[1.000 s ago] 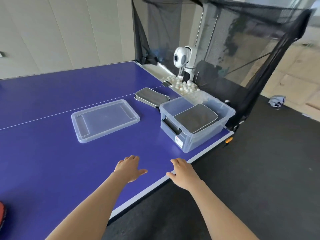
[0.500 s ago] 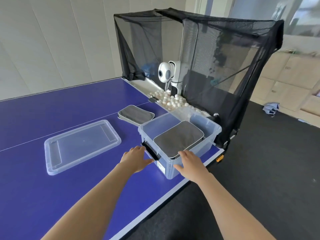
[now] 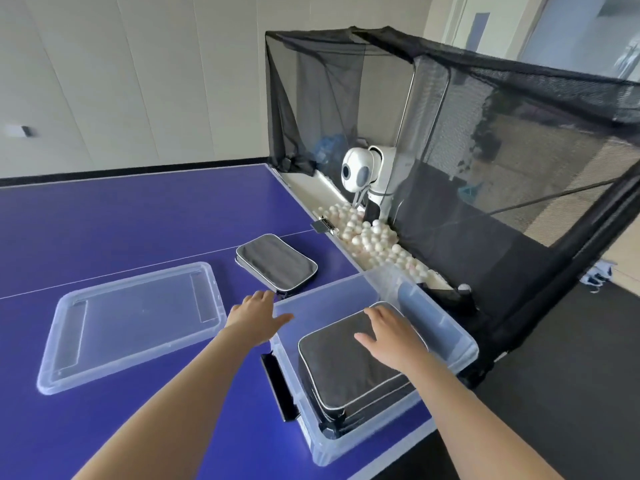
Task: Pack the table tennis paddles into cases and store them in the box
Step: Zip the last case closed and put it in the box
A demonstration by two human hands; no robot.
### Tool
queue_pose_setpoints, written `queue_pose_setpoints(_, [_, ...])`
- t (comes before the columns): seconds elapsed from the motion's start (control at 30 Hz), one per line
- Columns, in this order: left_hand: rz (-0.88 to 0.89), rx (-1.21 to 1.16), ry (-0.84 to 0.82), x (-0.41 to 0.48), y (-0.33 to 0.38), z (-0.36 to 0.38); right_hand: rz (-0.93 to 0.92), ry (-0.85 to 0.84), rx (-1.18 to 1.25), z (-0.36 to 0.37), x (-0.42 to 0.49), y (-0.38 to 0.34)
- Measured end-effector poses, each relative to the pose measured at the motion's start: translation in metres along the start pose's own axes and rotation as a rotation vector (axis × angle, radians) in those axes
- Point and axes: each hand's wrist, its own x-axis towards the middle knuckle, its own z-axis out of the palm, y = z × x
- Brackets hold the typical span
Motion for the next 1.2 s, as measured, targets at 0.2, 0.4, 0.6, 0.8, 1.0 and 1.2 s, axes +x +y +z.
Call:
queue_pose_setpoints(0.2, [-0.1,0.042,0.007,0.047,-0.006,-0.008,-0.037,-0.023,0.044,-0.007,0.074,0.019])
queue_pose_setpoints(0.4, [-0.251,0.013,0.009,0.094,-0.007,0.003,-0.16,-0.051,0.05,-0.003,0.163,0.042])
queue_pose_setpoints(0.6, [-0.423,-0.063,-0.002,0.144,-0.002,0.019,-0.254,-0.105,0.085,0.007,0.246,0.059])
queue_pose_setpoints(0.8, [-0.516,-0.117,-0.029,0.192,-0.008,0.042,-0.291,-0.206,0.154,0.031,0.313,0.064])
queue_pose_setpoints(1.0, [-0.593,-0.236,-0.046,0.247,-0.033,0.069,-0.267,-0.235,0.159,0.063,0.379,0.056])
queue_pose_setpoints(1.2, [-0.75,-0.593,0.055,0.301,-0.064,0.102,-0.181,-0.269,0.274,0.098,0.436,0.038])
